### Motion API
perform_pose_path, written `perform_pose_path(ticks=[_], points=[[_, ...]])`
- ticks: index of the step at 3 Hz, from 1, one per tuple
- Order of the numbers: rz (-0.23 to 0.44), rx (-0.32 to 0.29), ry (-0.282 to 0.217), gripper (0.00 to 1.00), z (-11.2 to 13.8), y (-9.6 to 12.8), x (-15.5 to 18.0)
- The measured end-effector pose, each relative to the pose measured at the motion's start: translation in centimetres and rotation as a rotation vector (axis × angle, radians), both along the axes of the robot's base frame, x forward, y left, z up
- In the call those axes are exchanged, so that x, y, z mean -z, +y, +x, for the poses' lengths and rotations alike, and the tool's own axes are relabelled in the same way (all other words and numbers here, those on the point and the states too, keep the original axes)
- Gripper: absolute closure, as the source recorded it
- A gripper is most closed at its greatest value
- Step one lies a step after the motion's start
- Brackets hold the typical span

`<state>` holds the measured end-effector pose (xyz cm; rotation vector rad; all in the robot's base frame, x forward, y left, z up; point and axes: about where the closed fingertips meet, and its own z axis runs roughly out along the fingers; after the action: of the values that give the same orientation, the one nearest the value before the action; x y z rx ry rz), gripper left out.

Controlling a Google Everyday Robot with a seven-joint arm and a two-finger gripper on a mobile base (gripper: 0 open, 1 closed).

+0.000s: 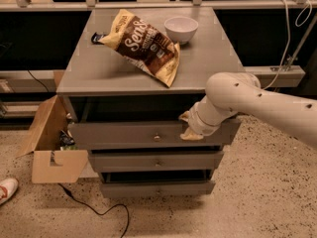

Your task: Open top drawer

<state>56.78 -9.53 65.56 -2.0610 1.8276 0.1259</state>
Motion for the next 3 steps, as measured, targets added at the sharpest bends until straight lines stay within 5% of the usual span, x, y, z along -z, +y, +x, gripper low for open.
perform_pose_path(ticks=[1,3], points=[[0.0,0.0,0.0,0.85,0.0,0.0,0.0],[0.0,0.0,0.0,0.39,0.02,-0.01,-0.35]])
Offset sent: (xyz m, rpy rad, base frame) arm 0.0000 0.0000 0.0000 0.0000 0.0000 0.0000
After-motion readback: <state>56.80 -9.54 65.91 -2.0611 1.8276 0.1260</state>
